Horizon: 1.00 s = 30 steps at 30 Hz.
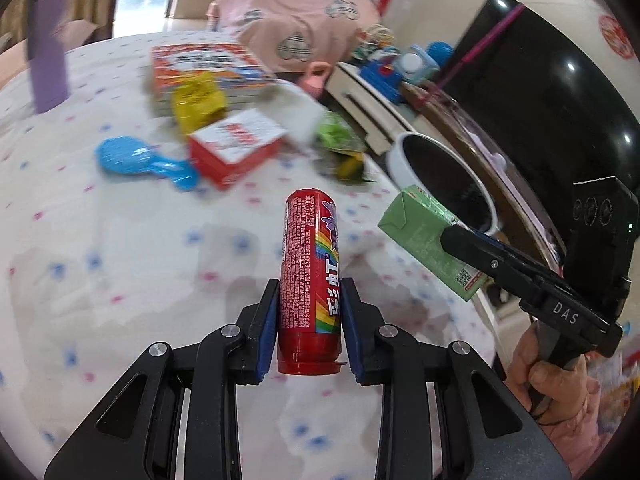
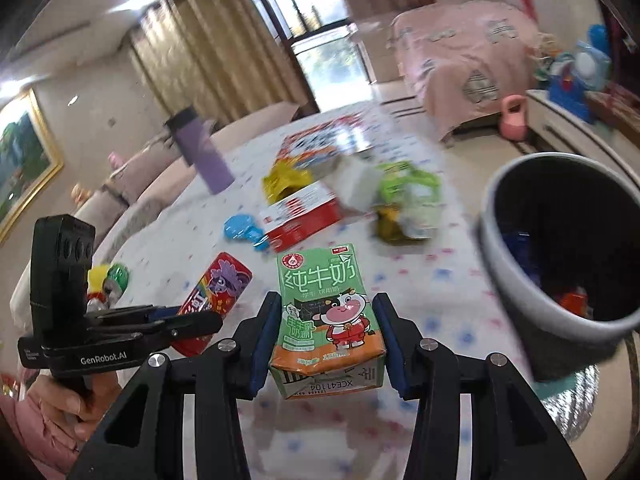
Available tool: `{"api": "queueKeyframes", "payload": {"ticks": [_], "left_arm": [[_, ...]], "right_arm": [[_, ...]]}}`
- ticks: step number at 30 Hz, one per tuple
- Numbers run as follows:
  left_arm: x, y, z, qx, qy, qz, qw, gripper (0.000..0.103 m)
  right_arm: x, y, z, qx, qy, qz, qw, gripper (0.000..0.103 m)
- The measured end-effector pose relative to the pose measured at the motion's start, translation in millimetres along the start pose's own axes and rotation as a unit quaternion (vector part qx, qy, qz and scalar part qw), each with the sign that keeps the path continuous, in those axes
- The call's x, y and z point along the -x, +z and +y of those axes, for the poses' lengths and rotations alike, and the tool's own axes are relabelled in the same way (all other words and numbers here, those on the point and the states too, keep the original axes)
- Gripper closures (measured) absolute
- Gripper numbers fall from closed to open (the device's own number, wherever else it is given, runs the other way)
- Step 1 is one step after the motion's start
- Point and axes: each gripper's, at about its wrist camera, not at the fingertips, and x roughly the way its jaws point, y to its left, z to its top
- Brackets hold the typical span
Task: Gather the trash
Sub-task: 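Carry both items over the bin and open both tools to drop them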
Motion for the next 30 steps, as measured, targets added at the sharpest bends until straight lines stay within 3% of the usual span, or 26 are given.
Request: {"api": "queueKeyframes", "payload": {"ticks": [13, 30], "left_arm": [[-23.3, 28.6, -77.1, -0.068, -0.031, 0.005, 0.9972, 0.075], [-73.3, 68.3, -143.9, -0.128, -0.029, 0.033, 0.9908, 0.075]], "right_arm": [[67.3, 7.4, -62.6, -0.044, -0.060, -0.067, 0.995, 0.056], [80.4, 28.4, -129.3, -0.073, -0.107, -0.081, 0.988, 0.056]]}}
